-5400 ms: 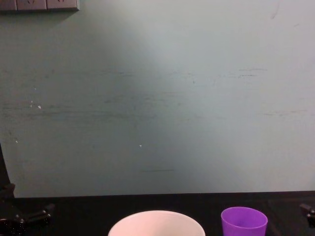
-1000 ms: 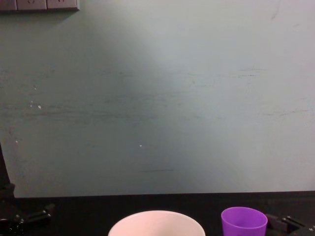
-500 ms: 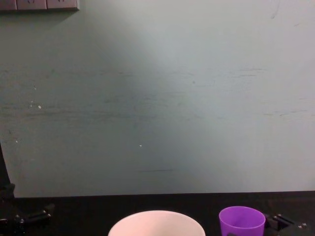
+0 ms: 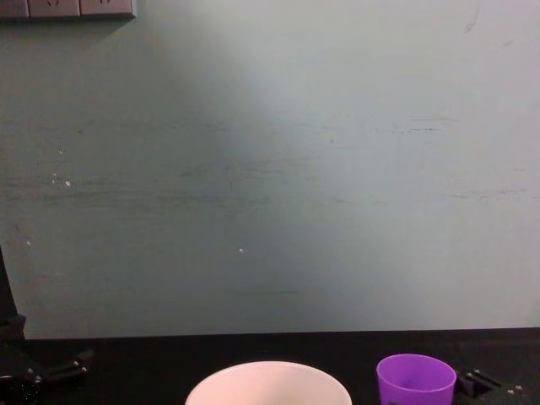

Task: Pick up the cup and pour the mung beans from the cup into the bowl.

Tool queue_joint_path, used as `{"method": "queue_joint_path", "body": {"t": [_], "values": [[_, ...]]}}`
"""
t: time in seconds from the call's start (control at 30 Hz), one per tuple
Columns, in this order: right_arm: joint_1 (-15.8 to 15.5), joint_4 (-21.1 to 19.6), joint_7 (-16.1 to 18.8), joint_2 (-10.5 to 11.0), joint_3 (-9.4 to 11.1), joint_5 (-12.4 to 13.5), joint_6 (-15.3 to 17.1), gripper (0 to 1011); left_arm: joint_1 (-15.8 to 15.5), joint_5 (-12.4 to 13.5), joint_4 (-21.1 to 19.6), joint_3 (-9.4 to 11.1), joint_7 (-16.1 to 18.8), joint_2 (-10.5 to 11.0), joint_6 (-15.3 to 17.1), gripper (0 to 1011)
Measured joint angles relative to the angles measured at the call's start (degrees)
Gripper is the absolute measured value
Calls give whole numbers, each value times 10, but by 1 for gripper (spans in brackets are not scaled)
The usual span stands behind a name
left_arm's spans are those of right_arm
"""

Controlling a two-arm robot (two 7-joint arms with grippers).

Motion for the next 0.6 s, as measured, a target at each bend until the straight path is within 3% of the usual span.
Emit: {"method": "queue_joint_path", "body": {"t": [0.6], "values": [[8,18,4,-14,12,4,-7,1002,0,0,0,0,0,0,0,1000]]}}
